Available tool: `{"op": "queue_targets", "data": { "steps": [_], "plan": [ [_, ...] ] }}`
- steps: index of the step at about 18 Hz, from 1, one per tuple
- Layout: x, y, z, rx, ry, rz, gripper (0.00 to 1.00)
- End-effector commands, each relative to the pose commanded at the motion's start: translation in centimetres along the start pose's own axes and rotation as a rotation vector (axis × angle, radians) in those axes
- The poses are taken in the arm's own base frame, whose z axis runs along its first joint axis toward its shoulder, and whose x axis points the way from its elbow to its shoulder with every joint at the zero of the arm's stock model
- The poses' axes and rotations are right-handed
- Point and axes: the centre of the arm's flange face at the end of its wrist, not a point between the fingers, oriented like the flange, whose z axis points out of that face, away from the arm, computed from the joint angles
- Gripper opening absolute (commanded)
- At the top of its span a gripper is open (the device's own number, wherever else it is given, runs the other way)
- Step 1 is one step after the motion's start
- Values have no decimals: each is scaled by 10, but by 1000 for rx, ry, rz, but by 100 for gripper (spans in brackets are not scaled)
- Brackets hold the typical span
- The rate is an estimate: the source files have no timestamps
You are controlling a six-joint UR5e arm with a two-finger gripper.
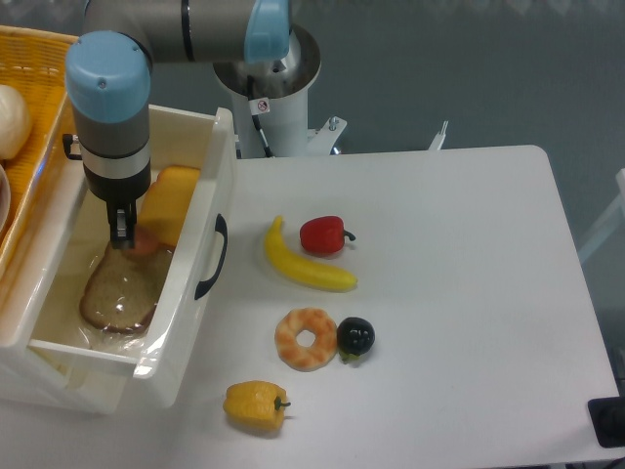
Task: Place the egg in the upper white drawer
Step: 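Lower the egg into the drawer onto the wrapped bread slice, then open the gripper, release the egg, and raise out of the drawer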
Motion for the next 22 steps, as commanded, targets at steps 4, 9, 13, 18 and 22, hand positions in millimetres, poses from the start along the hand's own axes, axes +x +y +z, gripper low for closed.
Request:
{"op": "queue_targets", "data": {
  "steps": [4,9,13,18,22],
  "plan": [
    [-1,0,-2,1,-8,2,75],
    [-2,4,-13,7,-35,-6,84],
    [4,10,-39,12,-78,-25,90],
    [12,21,-67,23,-128,-63,94],
    [14,37,-90,56,-169,-104,99]
  ]
}}
